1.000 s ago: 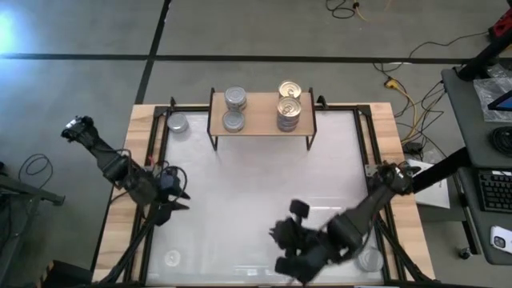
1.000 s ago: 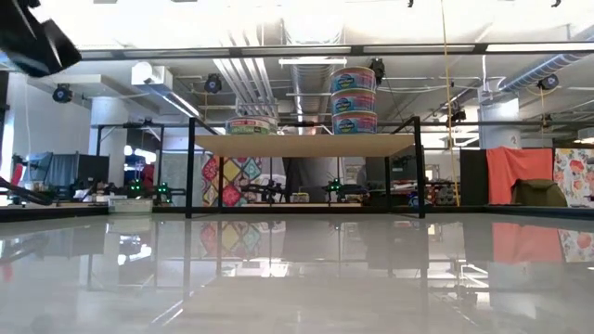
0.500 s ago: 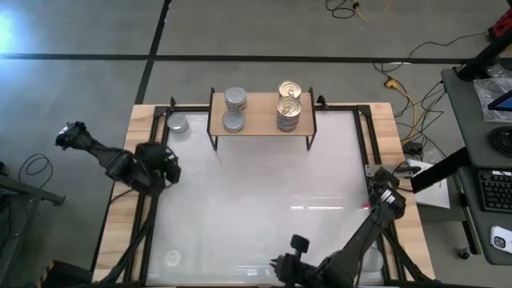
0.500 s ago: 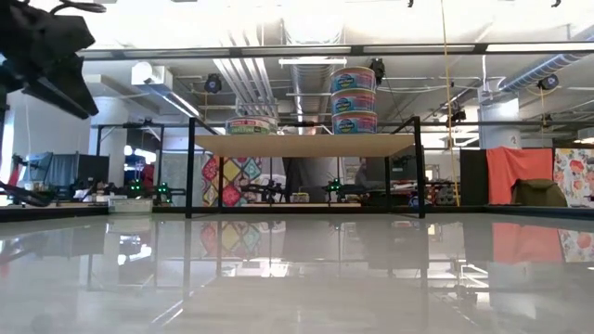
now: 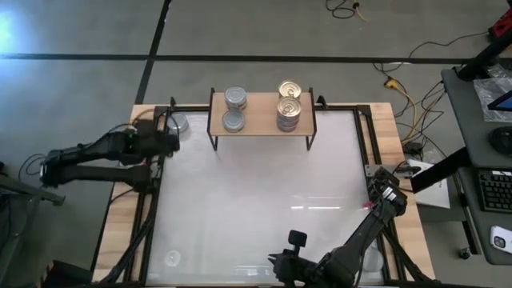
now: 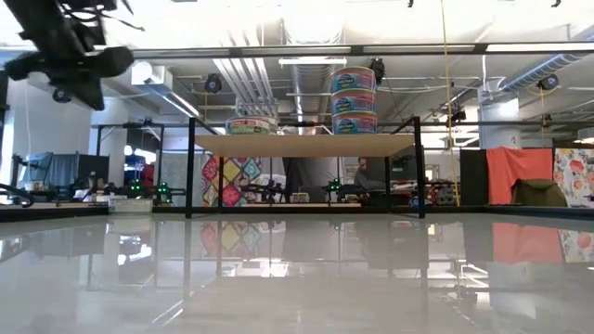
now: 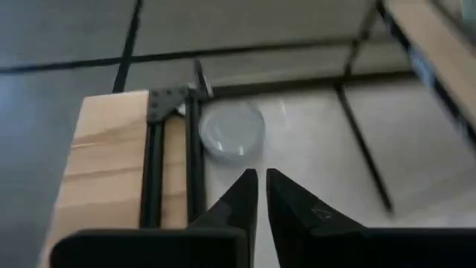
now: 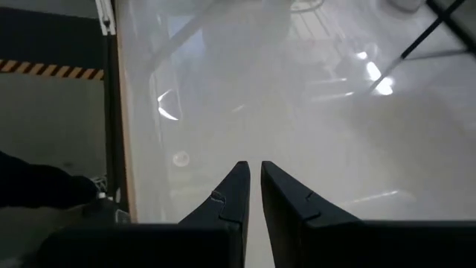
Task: Stack canned seafood by type on shelf
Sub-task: Stack the green tuna can on top of the green tuna can on the shelf
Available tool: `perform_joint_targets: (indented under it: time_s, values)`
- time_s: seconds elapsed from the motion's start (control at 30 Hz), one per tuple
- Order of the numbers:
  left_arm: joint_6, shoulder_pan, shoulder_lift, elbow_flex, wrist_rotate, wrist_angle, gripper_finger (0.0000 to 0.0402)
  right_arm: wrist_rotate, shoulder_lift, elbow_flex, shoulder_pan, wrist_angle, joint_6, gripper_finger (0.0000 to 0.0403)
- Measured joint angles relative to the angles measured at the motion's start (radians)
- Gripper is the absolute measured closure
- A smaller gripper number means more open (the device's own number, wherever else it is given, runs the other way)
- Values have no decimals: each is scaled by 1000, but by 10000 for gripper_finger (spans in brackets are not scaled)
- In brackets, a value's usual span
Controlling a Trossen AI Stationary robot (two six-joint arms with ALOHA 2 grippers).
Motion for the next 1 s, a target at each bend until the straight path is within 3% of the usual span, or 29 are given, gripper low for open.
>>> perform_joint_targets:
  time_s: [0.1,0.27,0.33,0.5,0.6,0.73,1.0]
  values:
    - [123,177,-8,-8,71,222,399,11,-1,0,-2,0,-27,374]
    - [334,445,32,-28,414,690,401,21,-1,0,-2,-5,-55,374]
    - [335,539,55,-27,431,758,401,21,-1,0,-2,-10,-46,374]
    - [74,747,111,-28,368,719,401,13,-5,0,9,-54,-16,374]
    - [-64,816,162,-58,436,709,402,22,-7,0,11,-105,-16,374]
    - [-154,819,236,-116,515,786,402,97,-15,0,-14,-204,6,374]
    - [-479,821,364,-255,512,1004,402,126,-58,0,-89,-358,63,374]
